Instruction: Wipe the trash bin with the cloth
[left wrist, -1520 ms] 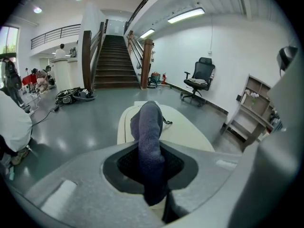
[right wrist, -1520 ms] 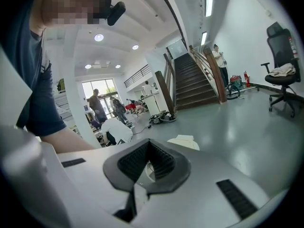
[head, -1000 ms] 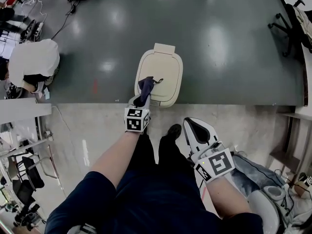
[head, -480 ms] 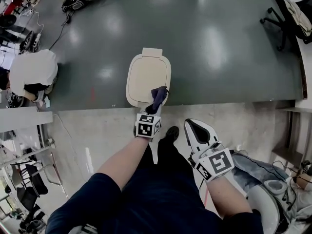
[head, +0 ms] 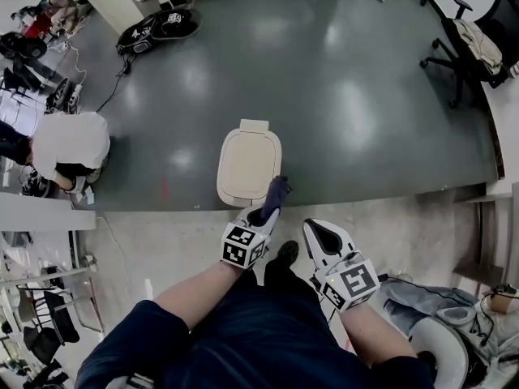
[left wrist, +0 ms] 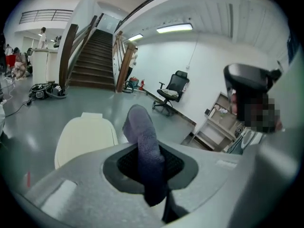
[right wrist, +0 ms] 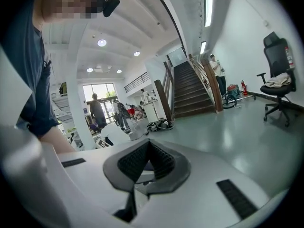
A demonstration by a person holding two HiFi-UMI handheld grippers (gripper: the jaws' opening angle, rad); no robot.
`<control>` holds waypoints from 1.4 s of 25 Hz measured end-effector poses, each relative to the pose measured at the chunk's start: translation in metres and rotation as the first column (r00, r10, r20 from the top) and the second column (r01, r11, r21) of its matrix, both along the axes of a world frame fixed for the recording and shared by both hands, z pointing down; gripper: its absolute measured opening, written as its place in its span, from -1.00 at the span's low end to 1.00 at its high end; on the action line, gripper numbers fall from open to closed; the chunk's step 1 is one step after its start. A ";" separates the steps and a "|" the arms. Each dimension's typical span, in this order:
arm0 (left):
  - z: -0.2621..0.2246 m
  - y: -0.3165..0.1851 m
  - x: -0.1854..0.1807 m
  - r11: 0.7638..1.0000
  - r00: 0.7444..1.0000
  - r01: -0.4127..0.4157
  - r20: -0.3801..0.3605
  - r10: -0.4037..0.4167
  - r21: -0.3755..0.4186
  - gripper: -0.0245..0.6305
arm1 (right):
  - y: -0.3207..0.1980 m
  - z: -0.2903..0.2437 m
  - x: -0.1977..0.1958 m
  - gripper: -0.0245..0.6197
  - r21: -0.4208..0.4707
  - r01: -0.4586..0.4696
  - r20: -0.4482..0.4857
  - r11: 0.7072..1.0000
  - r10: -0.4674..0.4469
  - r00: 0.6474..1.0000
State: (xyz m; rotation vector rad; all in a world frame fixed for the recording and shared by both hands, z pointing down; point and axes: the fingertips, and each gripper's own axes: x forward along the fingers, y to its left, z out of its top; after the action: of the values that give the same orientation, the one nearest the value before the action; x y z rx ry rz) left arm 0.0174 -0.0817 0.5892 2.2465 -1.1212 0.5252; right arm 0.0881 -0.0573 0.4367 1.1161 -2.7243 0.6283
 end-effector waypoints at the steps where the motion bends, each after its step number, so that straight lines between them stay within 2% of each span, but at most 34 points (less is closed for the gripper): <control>1: -0.018 0.003 -0.005 1.000 1.000 -0.003 -0.013 0.004 0.020 -0.76 | 0.003 -0.005 -0.002 -0.91 0.004 0.001 0.000 1.000 -0.001 1.000; 9: -0.137 0.022 -0.042 0.990 0.990 0.040 -0.139 -0.021 0.137 -0.76 | 0.028 -0.034 -0.032 -0.91 0.020 0.028 0.016 0.999 -0.029 0.999; 15: -0.217 0.035 -0.050 0.967 0.977 0.006 -0.207 0.049 0.256 -0.76 | 0.034 -0.069 -0.058 -0.91 0.085 0.050 0.010 0.995 -0.051 0.999; 19: -0.261 0.048 -0.052 0.941 0.966 -0.015 -0.237 0.101 0.338 -0.76 | 0.036 -0.087 -0.073 -0.91 0.125 0.059 0.001 0.990 -0.060 0.998; 23: -0.278 0.059 -0.057 0.915 0.960 -0.023 -0.248 0.134 0.404 -0.76 | 0.041 -0.089 -0.086 -0.91 0.139 0.074 -0.012 0.988 -0.073 0.997; 29: -0.281 0.070 -0.076 0.908 0.954 -0.002 -0.271 0.127 0.419 -0.76 | 0.051 -0.088 -0.110 -0.91 0.144 0.112 -0.028 0.983 -0.110 0.994; 35: -0.283 0.076 -0.077 0.900 0.956 -0.001 -0.263 0.128 0.436 -0.76 | 0.054 -0.091 -0.115 -0.91 0.157 0.127 -0.031 0.979 -0.124 0.992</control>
State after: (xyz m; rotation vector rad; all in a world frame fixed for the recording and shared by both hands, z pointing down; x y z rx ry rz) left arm -0.0600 -0.0054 0.3065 2.6392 -1.0913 -0.0433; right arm -0.0268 -0.0033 0.3459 0.9652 -2.8407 0.3861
